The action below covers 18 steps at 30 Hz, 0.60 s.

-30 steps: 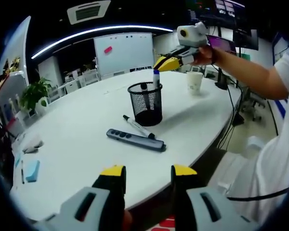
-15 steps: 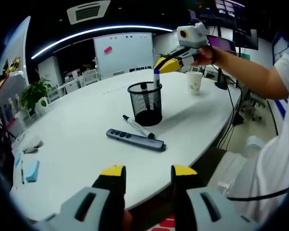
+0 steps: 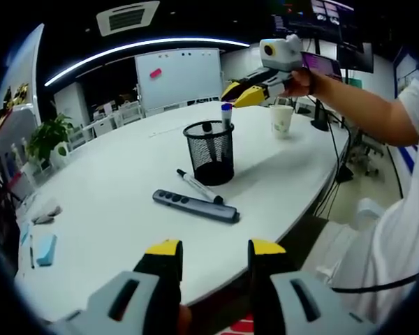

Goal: Place the scattered laser pointers and whiteboard markers into the pen holder and stack the scattered paper cups together

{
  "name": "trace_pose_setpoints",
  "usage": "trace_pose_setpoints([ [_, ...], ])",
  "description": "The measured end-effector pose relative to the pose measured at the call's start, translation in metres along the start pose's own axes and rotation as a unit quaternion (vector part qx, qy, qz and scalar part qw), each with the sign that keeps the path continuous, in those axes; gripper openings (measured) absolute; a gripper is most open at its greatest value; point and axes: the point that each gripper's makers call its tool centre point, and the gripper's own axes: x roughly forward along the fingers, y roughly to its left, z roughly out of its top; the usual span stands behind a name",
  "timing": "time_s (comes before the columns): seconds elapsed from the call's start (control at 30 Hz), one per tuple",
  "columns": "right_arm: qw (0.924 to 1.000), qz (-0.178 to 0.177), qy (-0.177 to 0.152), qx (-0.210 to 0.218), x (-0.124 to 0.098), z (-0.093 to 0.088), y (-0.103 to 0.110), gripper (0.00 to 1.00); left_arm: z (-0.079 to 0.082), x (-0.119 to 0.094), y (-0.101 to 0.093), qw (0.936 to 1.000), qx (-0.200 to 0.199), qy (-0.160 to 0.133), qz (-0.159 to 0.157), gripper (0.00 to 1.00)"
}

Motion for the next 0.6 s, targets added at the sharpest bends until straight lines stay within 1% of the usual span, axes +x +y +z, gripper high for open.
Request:
trace_pose_setpoints([
  [0.13,1.0,-0.006,0.0,0.003,-0.003,-0.003,-0.001,0.22,0.001,0.001,-0.001,1.0,0.002,0.0,-0.001,0.38],
  [0.3,0.9997,-0.018,-0.011,0.01,-0.008,-0.004,-0.002,0.22,0.002,0.002,-0.003,1.0,0.003,0.0,-0.005,0.38],
  [0.37,0.9997,-0.021,-0.01,0.009,-0.009,-0.005,-0.001,0.22,0.004,0.002,-0.004,1.0,0.001,-0.004,-0.007,0.38],
  [0.6,0.9997,-0.025,-0.008,0.004,-0.015,-0.004,0.001,0.22,0.006,0.004,-0.007,0.9999,0.003,-0.002,-0.011,0.39],
])
